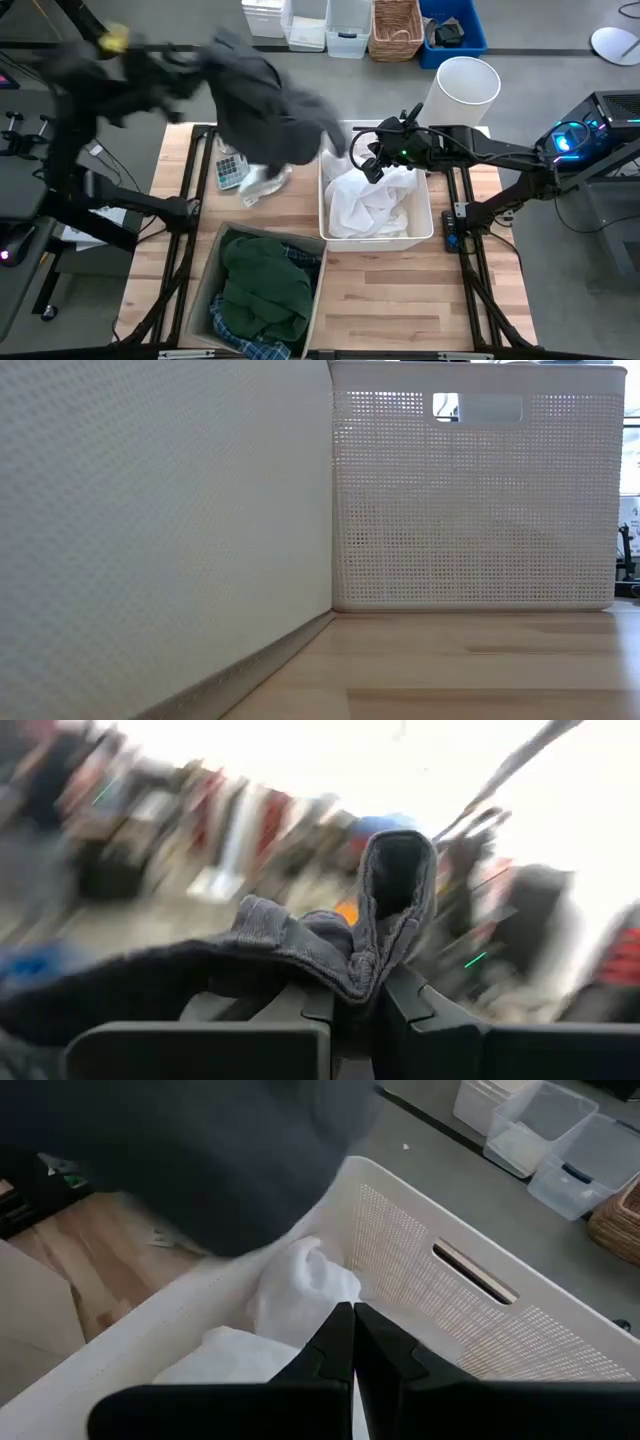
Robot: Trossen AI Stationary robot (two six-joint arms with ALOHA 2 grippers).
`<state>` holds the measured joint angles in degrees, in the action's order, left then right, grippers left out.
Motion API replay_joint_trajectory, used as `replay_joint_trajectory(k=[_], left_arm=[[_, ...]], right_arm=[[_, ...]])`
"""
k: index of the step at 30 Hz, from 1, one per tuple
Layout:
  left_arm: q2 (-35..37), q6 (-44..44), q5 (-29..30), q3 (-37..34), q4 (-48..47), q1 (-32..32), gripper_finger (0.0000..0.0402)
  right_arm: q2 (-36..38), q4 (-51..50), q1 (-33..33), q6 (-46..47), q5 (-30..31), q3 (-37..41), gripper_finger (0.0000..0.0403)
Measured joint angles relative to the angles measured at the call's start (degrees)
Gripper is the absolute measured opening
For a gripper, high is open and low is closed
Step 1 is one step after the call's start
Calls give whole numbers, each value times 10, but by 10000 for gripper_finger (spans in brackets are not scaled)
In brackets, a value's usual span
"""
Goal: Sort clothes
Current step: Put the gray shorts into the laundry organizer
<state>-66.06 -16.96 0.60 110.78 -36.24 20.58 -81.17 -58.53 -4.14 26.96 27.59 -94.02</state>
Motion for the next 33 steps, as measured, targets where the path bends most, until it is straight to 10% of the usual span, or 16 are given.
replay_joint_trajectory(k=[10,18,33], left_arm=[[-59,37,-111,236,4,-127,14],[-108,-25,-239,238,-34,-233,14],[-220,-167,-217,238,-26,-440,14]], right_arm=[[0,-1,0,6,12,0,0],[0,-30,-1,27,83,0,0],[0,-44,-74,-26,72,0,0]])
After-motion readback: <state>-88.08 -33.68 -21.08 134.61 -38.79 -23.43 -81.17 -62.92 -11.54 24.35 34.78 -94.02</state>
